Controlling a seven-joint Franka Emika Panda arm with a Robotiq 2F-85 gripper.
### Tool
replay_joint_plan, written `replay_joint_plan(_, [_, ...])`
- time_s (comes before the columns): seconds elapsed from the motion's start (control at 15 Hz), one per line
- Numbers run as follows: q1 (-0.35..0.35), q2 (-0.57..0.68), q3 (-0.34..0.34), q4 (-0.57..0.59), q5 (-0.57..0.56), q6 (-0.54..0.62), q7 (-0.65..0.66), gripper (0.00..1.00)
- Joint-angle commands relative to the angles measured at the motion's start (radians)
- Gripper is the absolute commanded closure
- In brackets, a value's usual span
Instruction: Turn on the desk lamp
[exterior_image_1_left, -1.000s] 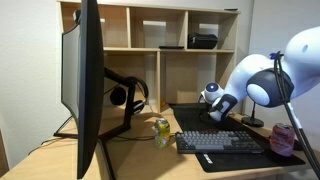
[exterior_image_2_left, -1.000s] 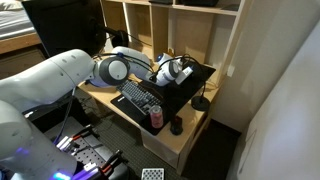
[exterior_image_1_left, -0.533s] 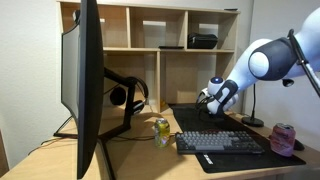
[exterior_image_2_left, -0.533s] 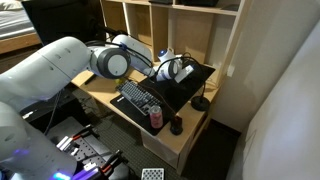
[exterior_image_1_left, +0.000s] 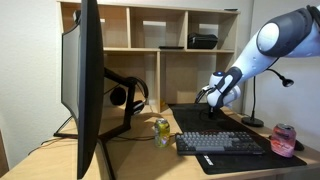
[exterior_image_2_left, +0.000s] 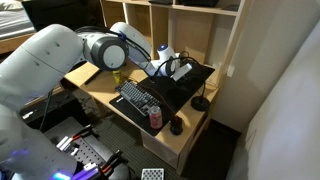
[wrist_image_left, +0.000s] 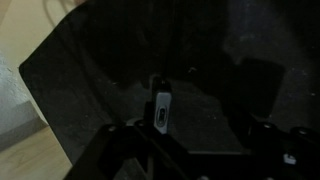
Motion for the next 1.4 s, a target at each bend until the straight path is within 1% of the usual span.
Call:
replay_joint_plan(0.0, [0.005,0.003,-0.004,0.001,0.001,0.001,0.004,0.17])
replay_joint_plan(0.07, [0.005,0.006,-0.004,0.002,0.001,0.003,0.004,0.03])
replay_joint_plan(0.13, [-0.055,-0.002,0.093,0.013,0.029,-0.041,-0.078,0.04])
replay_joint_plan(0.2, [-0.085,0.003,0.143,0.033,0.056,-0.069,-0.110,0.00])
replay_joint_plan(0.27, [-0.148,0.014,0.250,0.063,0.105,-0.122,-0.192,0.00])
replay_joint_plan(0.33, [-0.174,0.031,0.300,0.110,0.154,-0.188,-0.239,0.00])
replay_joint_plan(0.4, [-0.186,0.045,0.333,0.153,0.206,-0.253,-0.277,0.00])
replay_joint_plan(0.47, [-0.188,0.060,0.349,0.214,0.262,-0.345,-0.306,0.00])
replay_joint_plan(0.53, [-0.168,0.068,0.322,0.269,0.299,-0.424,-0.295,0.00])
replay_joint_plan(0.6, [-0.134,0.071,0.265,0.320,0.315,-0.483,-0.249,0.00])
replay_joint_plan(0.67, [-0.144,0.013,0.264,0.192,0.318,-0.386,-0.277,0.00])
replay_joint_plan(0.73, [-0.141,0.014,0.256,0.219,0.331,-0.412,-0.277,0.00])
replay_joint_plan(0.87, [-0.137,0.015,0.252,0.218,0.334,-0.409,-0.277,0.00])
replay_joint_plan(0.93, [-0.138,0.014,0.256,0.207,0.327,-0.440,-0.303,0.00])
replay_joint_plan(1.0, [-0.152,0.038,0.288,0.243,0.354,-0.520,-0.338,0.00])
replay_joint_plan(1.13, [-0.161,0.094,0.311,0.349,0.429,-0.656,-0.354,0.00])
replay_joint_plan(1.27, [-0.164,0.131,0.316,0.446,0.505,-0.785,-0.362,0.00])
replay_joint_plan(1.33, [-0.155,0.148,0.300,0.491,0.530,-0.828,-0.338,0.00])
